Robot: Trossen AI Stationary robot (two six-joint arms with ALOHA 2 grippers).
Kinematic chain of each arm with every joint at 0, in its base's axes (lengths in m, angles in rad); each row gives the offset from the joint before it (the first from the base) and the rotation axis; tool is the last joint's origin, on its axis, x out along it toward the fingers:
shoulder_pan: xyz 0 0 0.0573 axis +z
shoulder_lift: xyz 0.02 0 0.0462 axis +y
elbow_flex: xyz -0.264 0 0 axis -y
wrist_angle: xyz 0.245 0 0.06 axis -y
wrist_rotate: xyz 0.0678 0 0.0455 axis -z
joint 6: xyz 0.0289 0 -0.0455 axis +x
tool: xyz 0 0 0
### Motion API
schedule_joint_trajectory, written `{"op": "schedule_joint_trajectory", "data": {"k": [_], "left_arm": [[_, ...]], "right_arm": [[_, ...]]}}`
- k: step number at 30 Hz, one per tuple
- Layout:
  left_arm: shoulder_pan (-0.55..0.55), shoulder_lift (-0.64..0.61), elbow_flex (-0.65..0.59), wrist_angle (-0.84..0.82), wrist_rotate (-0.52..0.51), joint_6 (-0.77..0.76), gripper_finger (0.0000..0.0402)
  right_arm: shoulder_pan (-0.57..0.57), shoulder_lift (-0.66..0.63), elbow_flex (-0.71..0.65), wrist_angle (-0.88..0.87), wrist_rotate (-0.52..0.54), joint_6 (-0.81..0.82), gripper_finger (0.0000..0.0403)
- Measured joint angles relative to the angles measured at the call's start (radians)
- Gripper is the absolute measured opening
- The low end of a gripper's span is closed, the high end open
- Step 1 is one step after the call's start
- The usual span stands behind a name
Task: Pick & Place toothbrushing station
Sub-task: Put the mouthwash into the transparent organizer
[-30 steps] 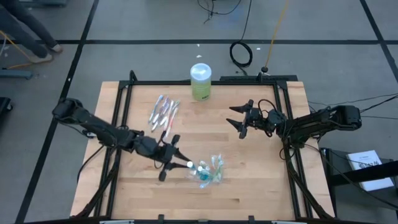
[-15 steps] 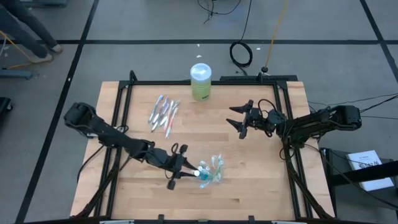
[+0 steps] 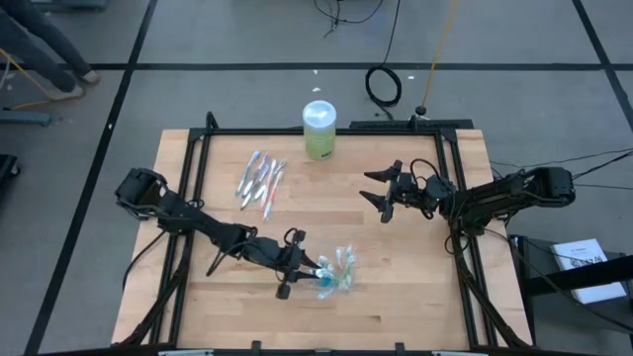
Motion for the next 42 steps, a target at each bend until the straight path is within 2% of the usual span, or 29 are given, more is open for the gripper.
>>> {"op": "schedule_joint_trajectory", "data": {"k": [12, 20, 26, 32, 42], "left_arm": [[-0.002, 0.031, 0.0, 0.004, 0.036, -0.032, 0.0083], [0.009, 0.117, 0.0, 0.12, 0.086, -0.034, 0.0083], [0.011, 0.177, 0.003, 0.161, 0.075, -0.031, 0.0083], [0.013, 0.246, 0.003, 0.277, 0.089, -0.005, 0.0083], [0.006, 0.248, 0.002, 0.279, 0.093, -0.014, 0.0093]], "right_arm": [[0.0, 0.0, 0.0, 0.0, 0.0, -0.007, 0.0279], [0.0, 0.0, 0.0, -0.001, 0.0, -0.007, 0.0279], [0.0, 0.0, 0.0, -0.001, 0.0, -0.018, 0.0279], [0.002, 0.0, -0.001, -0.01, 0.0, 0.0, 0.0279], [0.02, 0.0, -0.001, -0.009, 0.0, -0.002, 0.0279]]}}
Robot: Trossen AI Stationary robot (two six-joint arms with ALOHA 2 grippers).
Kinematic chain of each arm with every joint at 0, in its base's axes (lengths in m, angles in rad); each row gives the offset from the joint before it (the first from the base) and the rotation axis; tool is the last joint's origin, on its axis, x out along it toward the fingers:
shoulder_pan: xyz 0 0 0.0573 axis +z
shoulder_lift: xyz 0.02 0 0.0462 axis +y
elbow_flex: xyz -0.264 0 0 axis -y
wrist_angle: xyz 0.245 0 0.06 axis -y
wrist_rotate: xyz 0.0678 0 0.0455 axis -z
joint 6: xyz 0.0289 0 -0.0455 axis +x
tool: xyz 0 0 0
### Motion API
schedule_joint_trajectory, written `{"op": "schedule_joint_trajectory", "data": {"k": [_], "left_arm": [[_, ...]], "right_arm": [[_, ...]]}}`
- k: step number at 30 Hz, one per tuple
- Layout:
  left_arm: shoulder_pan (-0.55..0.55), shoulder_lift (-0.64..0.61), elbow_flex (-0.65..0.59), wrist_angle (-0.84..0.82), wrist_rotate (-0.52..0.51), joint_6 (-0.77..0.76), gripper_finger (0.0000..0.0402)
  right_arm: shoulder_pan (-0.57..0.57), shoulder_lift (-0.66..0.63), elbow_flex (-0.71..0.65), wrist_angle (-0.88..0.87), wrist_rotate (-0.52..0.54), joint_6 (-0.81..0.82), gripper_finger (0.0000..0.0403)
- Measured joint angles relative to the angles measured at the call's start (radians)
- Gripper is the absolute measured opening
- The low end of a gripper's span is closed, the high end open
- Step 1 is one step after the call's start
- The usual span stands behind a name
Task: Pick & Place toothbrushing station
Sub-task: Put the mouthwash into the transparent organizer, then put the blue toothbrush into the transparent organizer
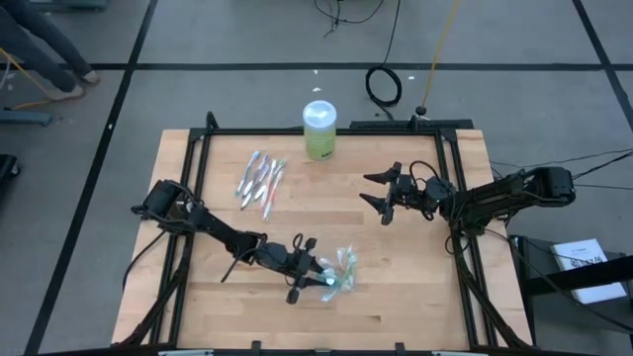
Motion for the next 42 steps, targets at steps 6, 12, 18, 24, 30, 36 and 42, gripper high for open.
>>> {"op": "schedule_joint_trajectory", "data": {"k": [6, 12, 18, 24, 30, 36, 42], "left_arm": [[-0.002, 0.002, -0.001, 0.01, -0.005, -0.009, 0.0142], [-0.002, 0.002, -0.001, 0.013, -0.005, -0.008, 0.0195], [0.0, -0.059, -0.005, -0.022, -0.002, -0.006, 0.0222], [0.002, -0.206, -0.006, -0.161, -0.007, 0.033, 0.0225], [0.002, -0.39, -0.005, -0.331, -0.064, 0.072, 0.0225], [0.002, -0.577, -0.003, -0.56, -0.181, 0.133, 0.0225], [0.002, -0.698, -0.038, -0.672, -0.276, 0.137, 0.0225]], "right_arm": [[0.0, 0.0, 0.0, -0.007, 0.0, 0.0, 0.0279], [0.0, 0.0, 0.0, -0.007, 0.0, 0.0, 0.0279], [0.0, 0.0, 0.0, -0.01, 0.0, 0.0, 0.0279], [0.0, 0.0, 0.0, -0.014, 0.0, 0.0, 0.0279], [0.0, 0.0, 0.0, -0.019, 0.0, 0.0, 0.0279], [0.0, -0.098, -0.011, -0.077, 0.0, -0.001, 0.0279], [0.0, -0.371, -0.108, -0.214, 0.048, -0.031, 0.0279]]}}
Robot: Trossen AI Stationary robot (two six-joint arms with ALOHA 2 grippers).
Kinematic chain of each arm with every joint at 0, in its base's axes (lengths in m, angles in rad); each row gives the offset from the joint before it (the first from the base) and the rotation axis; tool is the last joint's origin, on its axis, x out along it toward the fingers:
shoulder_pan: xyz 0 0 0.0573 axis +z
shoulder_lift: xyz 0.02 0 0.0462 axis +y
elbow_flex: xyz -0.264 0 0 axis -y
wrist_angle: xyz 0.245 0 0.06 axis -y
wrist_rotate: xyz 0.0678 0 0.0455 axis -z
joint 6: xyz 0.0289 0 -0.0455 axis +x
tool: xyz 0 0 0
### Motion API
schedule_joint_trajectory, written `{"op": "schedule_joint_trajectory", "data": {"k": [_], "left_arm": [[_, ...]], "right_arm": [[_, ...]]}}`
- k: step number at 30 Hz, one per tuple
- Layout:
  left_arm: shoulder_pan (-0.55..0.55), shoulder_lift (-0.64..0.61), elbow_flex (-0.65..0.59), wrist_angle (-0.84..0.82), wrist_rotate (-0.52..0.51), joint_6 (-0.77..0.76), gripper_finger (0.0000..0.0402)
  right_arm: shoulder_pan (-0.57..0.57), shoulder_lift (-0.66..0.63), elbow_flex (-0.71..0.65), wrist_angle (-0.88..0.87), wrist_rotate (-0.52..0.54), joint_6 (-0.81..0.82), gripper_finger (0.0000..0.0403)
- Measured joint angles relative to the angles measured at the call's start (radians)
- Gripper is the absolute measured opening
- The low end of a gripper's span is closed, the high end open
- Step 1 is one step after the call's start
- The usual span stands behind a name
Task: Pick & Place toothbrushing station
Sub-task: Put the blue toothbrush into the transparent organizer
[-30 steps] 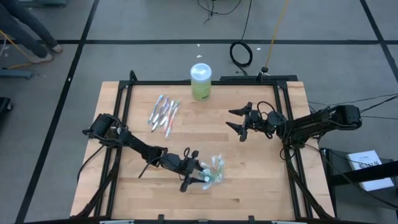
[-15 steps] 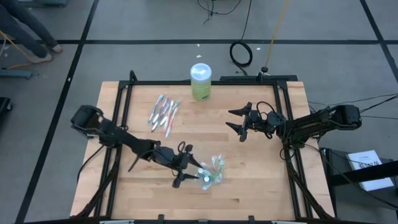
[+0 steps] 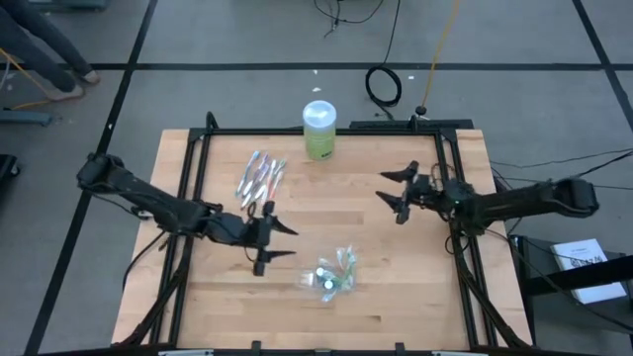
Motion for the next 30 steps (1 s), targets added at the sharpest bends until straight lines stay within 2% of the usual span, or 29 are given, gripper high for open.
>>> {"op": "schedule_joint_trajectory", "data": {"k": [5, 13, 19, 26, 30], "left_arm": [[0.0, -0.099, -0.116, 0.039, -0.116, -0.004, 0.0225], [0.022, -0.291, -0.352, 0.187, -0.287, 0.016, 0.0225], [0.077, -0.418, -0.455, 0.187, -0.246, -0.031, 0.0225], [0.129, -0.497, -0.477, 0.112, -0.223, -0.003, 0.0225], [0.183, -0.509, -0.477, 0.05, -0.225, -0.012, 0.0225]], "right_arm": [[0.0, -0.238, -0.092, -0.094, 0.031, 0.007, 0.0279], [0.0, -0.427, -0.06, -0.512, 0.028, 0.006, 0.0279], [0.0, -0.598, -0.05, -0.709, 0.031, -0.016, 0.0279], [0.0, -0.827, -0.049, -0.913, 0.03, -0.006, 0.0279], [0.0, -0.856, -0.041, -0.952, 0.027, 0.013, 0.0279]]}}
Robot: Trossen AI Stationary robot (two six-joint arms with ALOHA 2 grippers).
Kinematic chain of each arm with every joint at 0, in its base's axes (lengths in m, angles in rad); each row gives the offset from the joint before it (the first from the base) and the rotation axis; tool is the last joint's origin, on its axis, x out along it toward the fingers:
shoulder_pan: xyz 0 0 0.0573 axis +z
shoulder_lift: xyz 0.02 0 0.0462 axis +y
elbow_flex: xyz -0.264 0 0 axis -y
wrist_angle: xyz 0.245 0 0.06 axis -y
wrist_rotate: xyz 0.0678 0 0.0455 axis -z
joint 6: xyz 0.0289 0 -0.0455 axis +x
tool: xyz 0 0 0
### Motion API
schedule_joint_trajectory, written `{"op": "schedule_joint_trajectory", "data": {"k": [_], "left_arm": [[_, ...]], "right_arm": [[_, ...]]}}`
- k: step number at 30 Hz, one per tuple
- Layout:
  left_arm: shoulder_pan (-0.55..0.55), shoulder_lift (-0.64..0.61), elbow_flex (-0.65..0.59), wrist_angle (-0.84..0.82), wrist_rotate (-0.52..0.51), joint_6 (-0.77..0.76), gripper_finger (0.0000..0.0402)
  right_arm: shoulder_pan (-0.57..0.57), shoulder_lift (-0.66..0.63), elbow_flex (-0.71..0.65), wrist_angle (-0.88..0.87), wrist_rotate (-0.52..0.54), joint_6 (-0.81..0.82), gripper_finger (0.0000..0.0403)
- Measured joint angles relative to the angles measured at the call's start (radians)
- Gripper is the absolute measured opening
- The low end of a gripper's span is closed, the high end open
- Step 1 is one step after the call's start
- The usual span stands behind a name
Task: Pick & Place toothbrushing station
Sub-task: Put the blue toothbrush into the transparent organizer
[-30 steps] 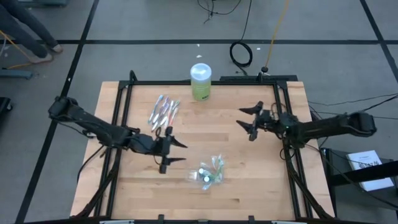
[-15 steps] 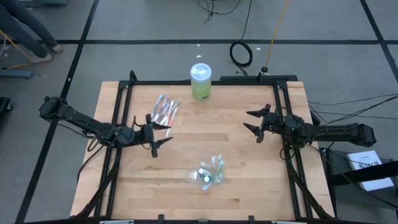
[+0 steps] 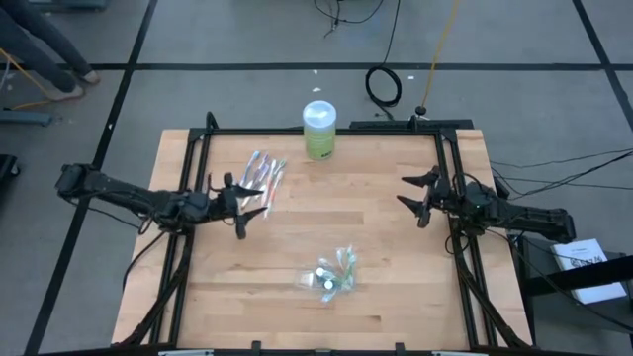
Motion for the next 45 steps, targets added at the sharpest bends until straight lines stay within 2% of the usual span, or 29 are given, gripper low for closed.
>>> {"op": "schedule_joint_trajectory", "data": {"k": [6, 12, 14, 21, 27, 31, 37, 45], "left_arm": [[0.117, 0.002, 0.0, -0.106, -0.012, -0.075, 0.0225], [0.217, 0.001, 0.0, -0.125, -0.197, -0.201, 0.0225], [0.257, 0.001, 0.0, -0.167, -0.204, -0.233, 0.0225], [0.48, 0.049, 0.0, -0.347, -0.123, -0.399, 0.0225], [0.747, 0.14, 0.0, -0.33, 0.173, -0.425, 0.0225], [0.865, 0.231, 0.0, -0.293, 0.273, -0.439, 0.0225], [0.931, 0.374, 0.03, -0.283, 0.364, -0.424, 0.0225], [0.908, 0.541, 0.134, -0.367, 0.355, -0.408, 0.0225]], "right_arm": [[0.0, 0.004, 0.003, -0.016, 0.032, -0.007, 0.0279], [0.0, 0.011, 0.002, -0.014, 0.03, -0.008, 0.0279], [0.0, 0.011, 0.001, -0.014, 0.03, -0.008, 0.0279], [0.0, 0.011, 0.001, -0.014, 0.03, -0.008, 0.0279], [0.0, 0.011, 0.0, -0.014, 0.03, -0.008, 0.0279], [0.0, 0.011, 0.0, -0.014, 0.029, -0.008, 0.0279], [0.0, 0.011, -0.001, -0.013, 0.03, -0.008, 0.0279], [0.0, 0.011, -0.001, -0.014, 0.029, -0.008, 0.0279]]}}
